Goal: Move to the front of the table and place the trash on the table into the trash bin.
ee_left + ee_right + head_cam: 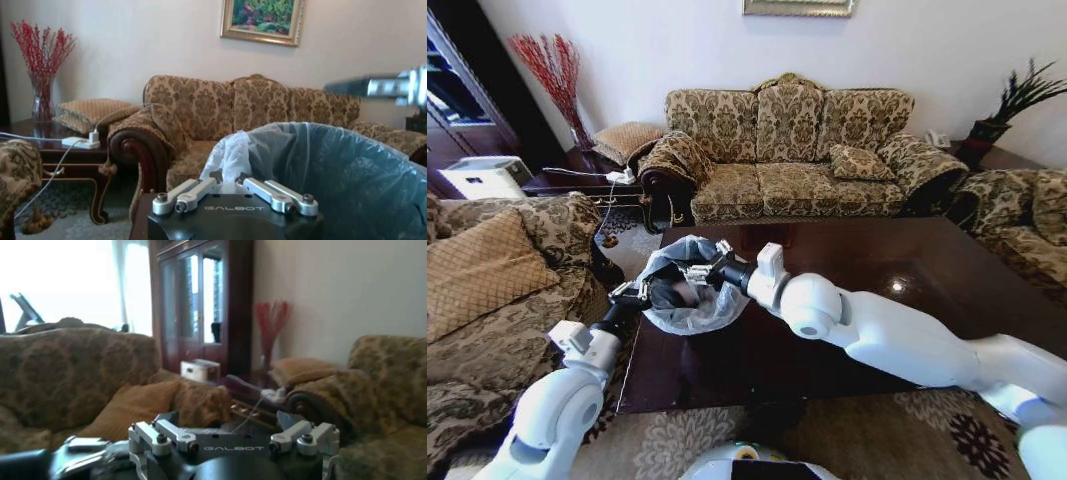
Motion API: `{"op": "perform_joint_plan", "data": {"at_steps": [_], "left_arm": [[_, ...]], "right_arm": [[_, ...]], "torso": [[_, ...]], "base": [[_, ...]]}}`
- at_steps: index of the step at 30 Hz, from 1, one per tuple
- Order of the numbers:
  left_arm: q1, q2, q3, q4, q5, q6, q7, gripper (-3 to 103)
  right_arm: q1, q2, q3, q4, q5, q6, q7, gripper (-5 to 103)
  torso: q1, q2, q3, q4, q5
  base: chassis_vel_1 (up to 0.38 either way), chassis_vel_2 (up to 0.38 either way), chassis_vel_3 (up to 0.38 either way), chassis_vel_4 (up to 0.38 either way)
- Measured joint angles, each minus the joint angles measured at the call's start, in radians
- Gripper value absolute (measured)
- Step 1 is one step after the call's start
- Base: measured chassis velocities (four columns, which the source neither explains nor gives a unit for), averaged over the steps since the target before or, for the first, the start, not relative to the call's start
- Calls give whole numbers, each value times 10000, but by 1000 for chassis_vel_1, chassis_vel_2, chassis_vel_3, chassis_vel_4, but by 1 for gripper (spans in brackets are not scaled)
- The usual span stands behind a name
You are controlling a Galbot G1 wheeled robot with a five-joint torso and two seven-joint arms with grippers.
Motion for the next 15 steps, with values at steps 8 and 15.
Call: {"op": "perform_joint_plan", "data": {"at_steps": [8,15], "left_arm": [[29,-170,-198,-30,-7,-38,-3,3],[231,-286,-379,-247,-29,-82,-46,3]], "right_arm": [[-2219,-2249,1663,-161,-1209,237,1273,100],[-6787,-2451,4606,-731,-1965,-66,1226,100]], "torso": [[0,0,0,-11,2],[0,0,-1,1,9]], "base": [[0,0,0,0],[0,0,0,0]]}}
